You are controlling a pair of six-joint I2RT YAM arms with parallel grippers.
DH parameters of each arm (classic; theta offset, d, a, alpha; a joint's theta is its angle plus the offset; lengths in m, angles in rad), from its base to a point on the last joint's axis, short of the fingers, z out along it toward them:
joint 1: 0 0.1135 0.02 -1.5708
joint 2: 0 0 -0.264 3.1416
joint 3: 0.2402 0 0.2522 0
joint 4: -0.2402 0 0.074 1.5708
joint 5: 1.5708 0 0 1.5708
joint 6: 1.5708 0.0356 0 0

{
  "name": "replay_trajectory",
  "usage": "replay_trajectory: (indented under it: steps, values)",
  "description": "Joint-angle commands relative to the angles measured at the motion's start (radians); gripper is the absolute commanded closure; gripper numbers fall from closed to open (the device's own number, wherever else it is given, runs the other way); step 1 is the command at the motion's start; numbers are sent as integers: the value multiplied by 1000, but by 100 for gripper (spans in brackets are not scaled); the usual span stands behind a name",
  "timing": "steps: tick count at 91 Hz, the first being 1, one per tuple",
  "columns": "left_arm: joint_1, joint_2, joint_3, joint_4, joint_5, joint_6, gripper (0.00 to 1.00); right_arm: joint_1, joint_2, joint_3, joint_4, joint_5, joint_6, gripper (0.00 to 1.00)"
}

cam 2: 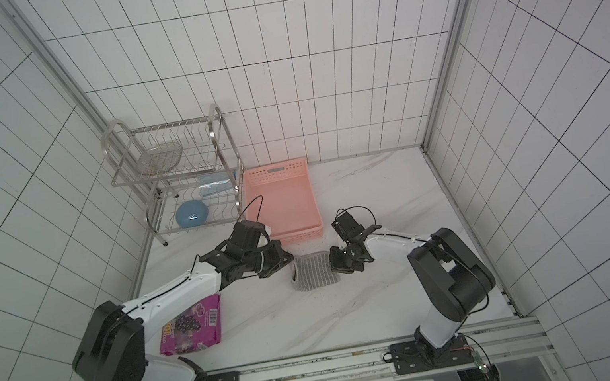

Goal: Fold the square dishcloth
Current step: Fold the cleaning item at the center of the board.

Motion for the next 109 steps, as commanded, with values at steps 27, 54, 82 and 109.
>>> replay_trajectory:
  steps: [27,54,82,109]
  values:
    - [-76,160,155,-21,-31,2,100,-13,10,-36,50,-25,18,89]
    - [-98,234,175,34,-57,-32,100,-19,-7,-50,57,-18,25,89]
    - [-129,304,229,84,-64,-35,100,-31,-35,-66,57,-18,30,87]
    - [-134,342,271,82,-77,-18,100,-54,-66,-82,51,-5,29,85]
